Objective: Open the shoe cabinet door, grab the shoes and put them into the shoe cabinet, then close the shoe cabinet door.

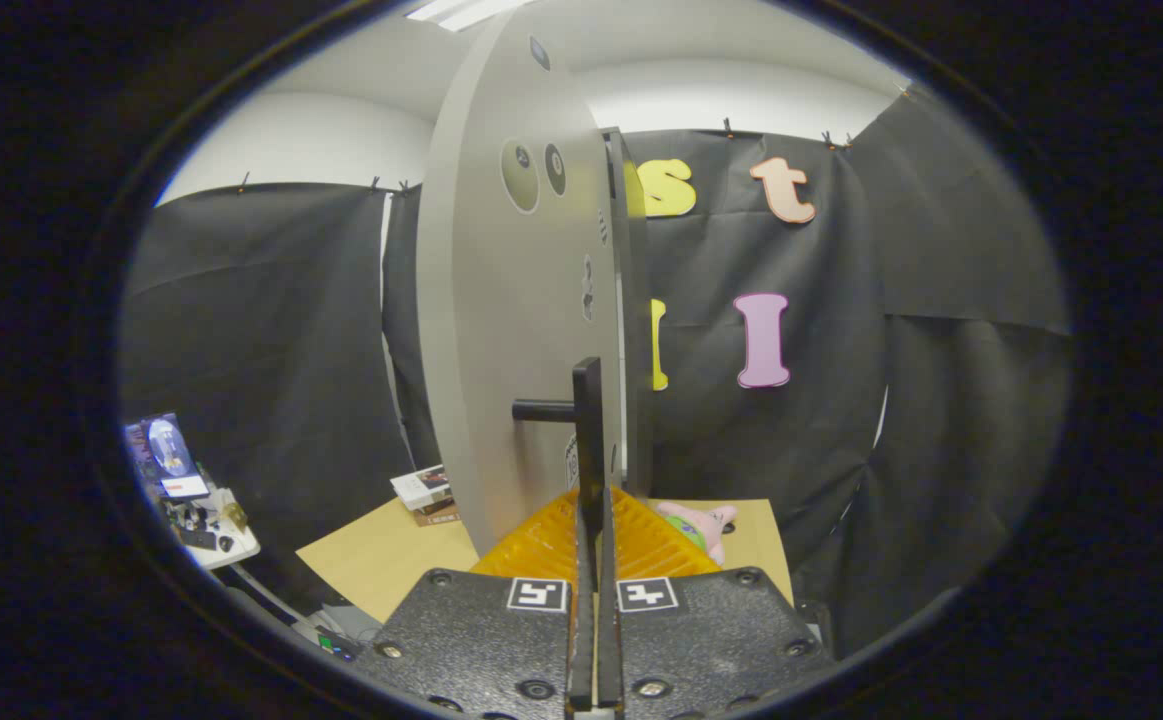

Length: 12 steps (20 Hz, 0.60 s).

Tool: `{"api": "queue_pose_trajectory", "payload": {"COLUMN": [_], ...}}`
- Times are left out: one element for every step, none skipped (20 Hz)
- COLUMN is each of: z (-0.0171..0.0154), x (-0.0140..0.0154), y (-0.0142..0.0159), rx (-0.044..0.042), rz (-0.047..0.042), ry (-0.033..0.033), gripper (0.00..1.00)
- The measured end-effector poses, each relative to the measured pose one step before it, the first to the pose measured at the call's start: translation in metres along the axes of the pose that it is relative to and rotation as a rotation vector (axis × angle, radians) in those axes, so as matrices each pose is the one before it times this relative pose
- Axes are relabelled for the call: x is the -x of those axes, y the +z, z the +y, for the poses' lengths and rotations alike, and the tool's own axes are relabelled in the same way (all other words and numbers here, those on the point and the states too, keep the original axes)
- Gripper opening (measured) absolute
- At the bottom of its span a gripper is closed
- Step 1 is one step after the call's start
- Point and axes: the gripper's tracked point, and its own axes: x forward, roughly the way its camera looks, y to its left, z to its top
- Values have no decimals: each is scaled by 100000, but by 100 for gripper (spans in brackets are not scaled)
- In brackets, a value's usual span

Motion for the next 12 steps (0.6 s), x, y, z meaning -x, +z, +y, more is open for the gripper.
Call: {"api": "queue_pose_trajectory", "payload": {"z": [185, 53, -205, -415, -362, -565, -507, -239, 90, 163, 339, 613], "x": [177, 170, 345, 493, 462, 500, 638, 646, 800, 703, 994, 1555], "y": [16, -113, 16, 217, 19, 54, 118, 148, 126, -103, -682, -517], "rx": [-954, -54, 185, 36, -388, -201, -207, -1056, -1653, -1307, -704, -350], "rz": [58, 347, -125, -620, -401, -534, -492, -1295, -1266, -511, 134, -229], "ry": [594, 326, -742, -1364, -2127, -3503, -3273, -2994, -2716, -2760, -3215, -2849], "gripper": [5, 5, 8, 10, 15, 20, 32, 40, 55, 62, 71, 79]}}
